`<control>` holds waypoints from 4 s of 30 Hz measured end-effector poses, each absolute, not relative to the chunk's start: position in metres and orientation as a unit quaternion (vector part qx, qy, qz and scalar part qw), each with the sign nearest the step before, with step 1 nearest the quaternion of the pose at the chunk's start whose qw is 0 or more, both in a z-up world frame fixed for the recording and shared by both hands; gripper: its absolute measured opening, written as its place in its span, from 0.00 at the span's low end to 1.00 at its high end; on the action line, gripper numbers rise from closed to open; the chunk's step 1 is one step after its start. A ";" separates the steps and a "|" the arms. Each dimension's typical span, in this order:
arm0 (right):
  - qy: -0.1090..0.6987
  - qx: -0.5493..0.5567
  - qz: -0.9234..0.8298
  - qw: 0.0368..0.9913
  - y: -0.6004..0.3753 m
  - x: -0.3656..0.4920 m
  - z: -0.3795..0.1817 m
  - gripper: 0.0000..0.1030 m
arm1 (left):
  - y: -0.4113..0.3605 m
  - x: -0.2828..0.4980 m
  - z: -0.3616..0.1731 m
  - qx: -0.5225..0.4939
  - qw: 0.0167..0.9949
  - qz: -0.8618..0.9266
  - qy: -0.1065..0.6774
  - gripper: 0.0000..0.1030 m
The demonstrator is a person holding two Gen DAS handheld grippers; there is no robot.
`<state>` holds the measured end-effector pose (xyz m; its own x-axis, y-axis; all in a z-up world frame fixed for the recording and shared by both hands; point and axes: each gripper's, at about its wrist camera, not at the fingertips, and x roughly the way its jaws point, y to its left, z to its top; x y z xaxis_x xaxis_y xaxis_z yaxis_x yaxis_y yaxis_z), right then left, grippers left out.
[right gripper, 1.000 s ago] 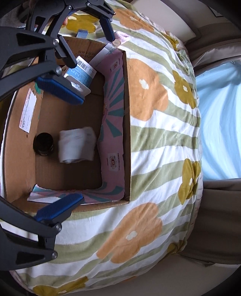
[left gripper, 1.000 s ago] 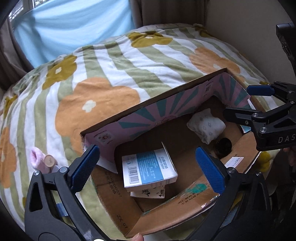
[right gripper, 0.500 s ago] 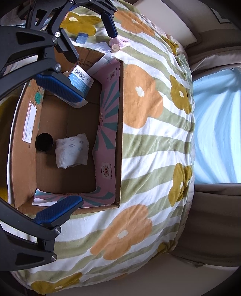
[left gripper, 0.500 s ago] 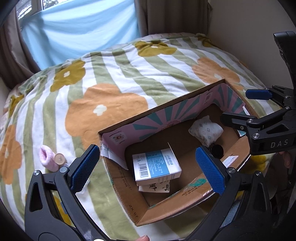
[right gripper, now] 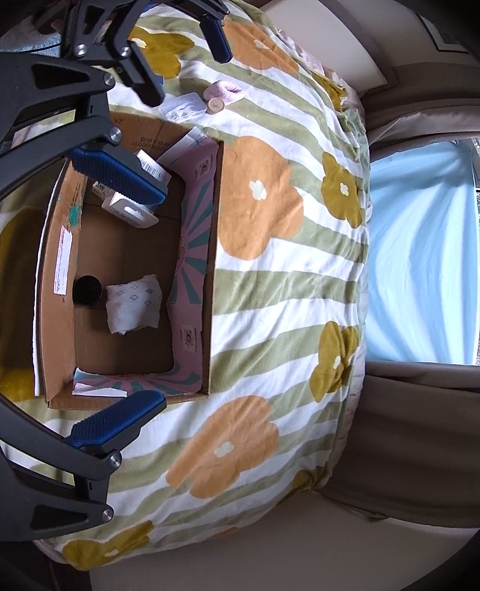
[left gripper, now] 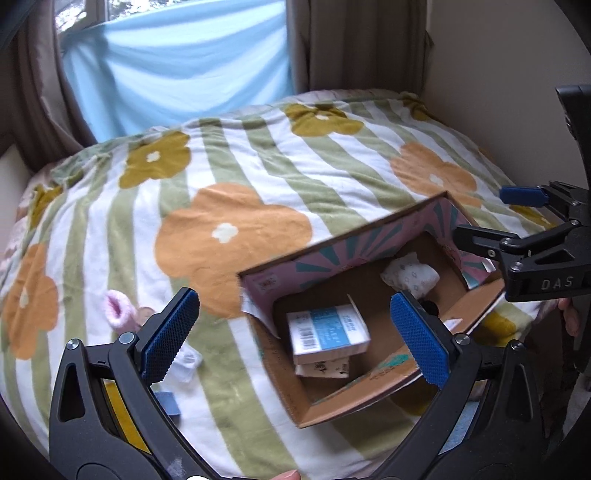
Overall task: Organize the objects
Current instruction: 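Withdraw both tools from the box toward the remaining items, then grasp the pink wristband with the left tool while the right tool grasps the blue cube box, then carry the wristband and blue cube box into the cardboard box and release both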
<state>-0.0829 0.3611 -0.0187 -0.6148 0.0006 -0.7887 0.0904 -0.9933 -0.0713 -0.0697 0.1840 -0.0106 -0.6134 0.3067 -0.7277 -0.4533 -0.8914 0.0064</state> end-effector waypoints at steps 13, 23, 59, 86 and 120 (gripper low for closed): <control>0.090 0.360 -0.923 0.099 0.276 -0.064 0.039 0.97 | 0.088 -0.087 0.048 -0.335 0.147 0.927 0.084 1.00; 0.124 0.334 -0.913 0.201 0.188 -0.051 0.021 0.97 | 0.004 -0.108 0.010 -0.359 0.117 0.920 0.101 1.00; 0.166 0.426 -0.831 0.317 0.029 -0.055 -0.202 0.96 | -0.053 -0.225 -0.179 -0.430 0.263 0.857 0.105 1.00; 0.150 0.450 -0.826 0.304 0.014 -0.070 -0.231 0.47 | -0.045 -0.226 -0.189 -0.426 0.316 0.843 0.089 0.45; 0.110 0.391 -0.870 0.280 0.049 -0.053 -0.140 0.44 | -0.066 -0.187 -0.087 -0.372 0.249 0.890 0.083 0.39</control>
